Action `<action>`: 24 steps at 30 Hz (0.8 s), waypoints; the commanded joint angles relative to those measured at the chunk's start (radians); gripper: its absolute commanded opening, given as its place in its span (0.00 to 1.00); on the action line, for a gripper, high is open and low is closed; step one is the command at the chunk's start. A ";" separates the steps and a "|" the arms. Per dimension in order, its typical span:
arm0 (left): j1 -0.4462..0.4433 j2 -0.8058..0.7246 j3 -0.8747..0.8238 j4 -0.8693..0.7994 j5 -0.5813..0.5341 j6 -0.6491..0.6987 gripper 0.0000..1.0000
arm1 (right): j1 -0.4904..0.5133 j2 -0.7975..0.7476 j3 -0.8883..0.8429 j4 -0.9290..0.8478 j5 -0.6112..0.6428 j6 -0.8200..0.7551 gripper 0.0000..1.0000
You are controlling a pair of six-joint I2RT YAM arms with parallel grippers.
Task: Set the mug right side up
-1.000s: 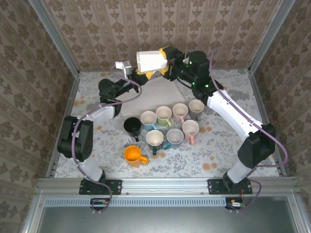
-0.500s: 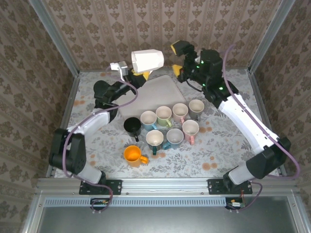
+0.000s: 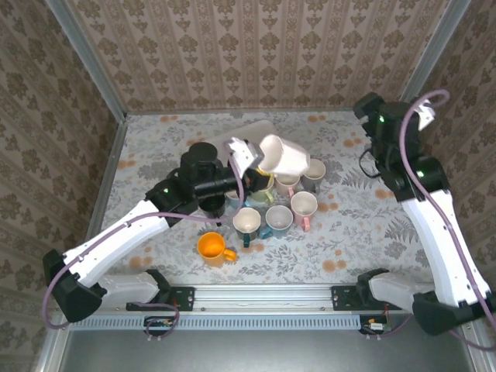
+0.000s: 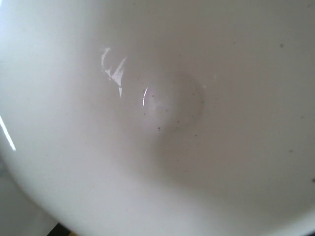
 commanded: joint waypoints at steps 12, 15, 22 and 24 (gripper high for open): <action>-0.301 0.343 0.401 -0.623 -0.240 0.142 0.00 | 0.004 -0.263 -0.193 0.011 -0.092 -0.233 1.00; -0.338 0.391 0.402 -0.646 -0.249 0.129 0.00 | 0.004 -0.283 -0.246 0.037 -0.140 -0.251 1.00; -0.389 0.365 0.191 -0.436 -0.291 0.100 0.00 | 0.005 -0.299 -0.309 0.049 -0.171 -0.253 1.00; -0.401 0.357 0.154 -0.398 -0.303 0.100 0.00 | 0.005 -0.304 -0.333 0.061 -0.185 -0.252 1.00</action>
